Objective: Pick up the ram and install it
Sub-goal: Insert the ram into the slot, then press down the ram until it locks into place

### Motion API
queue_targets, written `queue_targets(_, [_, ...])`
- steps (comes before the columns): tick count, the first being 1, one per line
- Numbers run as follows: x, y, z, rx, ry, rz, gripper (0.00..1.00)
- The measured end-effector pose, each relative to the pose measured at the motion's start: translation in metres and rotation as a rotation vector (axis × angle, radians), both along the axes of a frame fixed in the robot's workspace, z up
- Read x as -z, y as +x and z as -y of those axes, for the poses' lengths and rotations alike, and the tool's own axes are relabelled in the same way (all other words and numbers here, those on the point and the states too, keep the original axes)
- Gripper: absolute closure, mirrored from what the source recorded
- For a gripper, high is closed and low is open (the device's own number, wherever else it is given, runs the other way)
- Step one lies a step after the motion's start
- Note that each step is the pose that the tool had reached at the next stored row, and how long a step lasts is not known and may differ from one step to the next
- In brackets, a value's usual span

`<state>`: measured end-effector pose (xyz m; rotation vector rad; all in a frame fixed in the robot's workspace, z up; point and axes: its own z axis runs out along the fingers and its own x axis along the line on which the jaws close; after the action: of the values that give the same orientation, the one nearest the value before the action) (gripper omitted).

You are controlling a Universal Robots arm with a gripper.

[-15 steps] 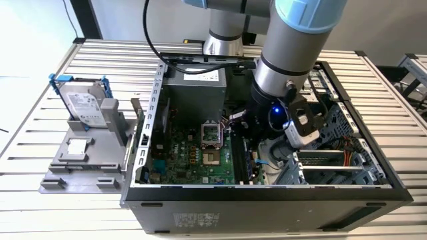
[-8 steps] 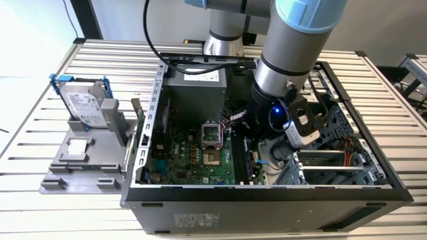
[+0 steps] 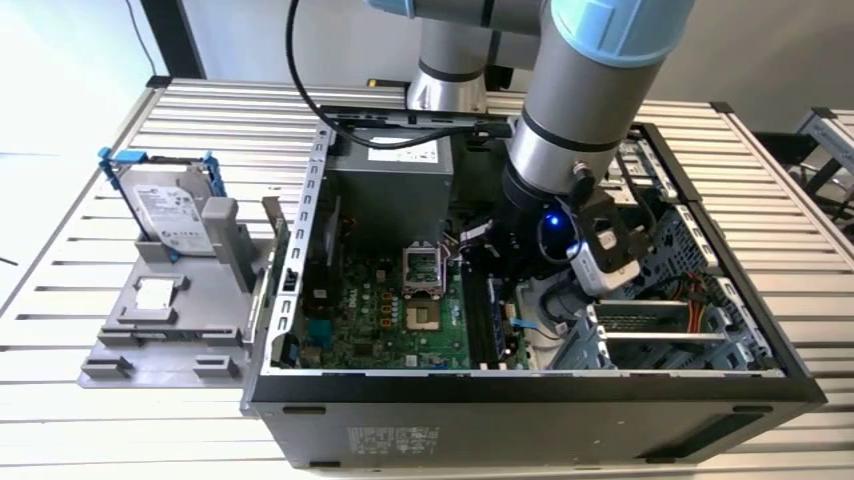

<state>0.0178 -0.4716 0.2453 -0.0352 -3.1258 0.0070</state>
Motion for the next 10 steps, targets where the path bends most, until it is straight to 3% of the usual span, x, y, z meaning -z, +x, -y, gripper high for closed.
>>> queue_targets(10, [0.0, 0.0, 0.0, -0.006, 0.0, 0.0, 1.0])
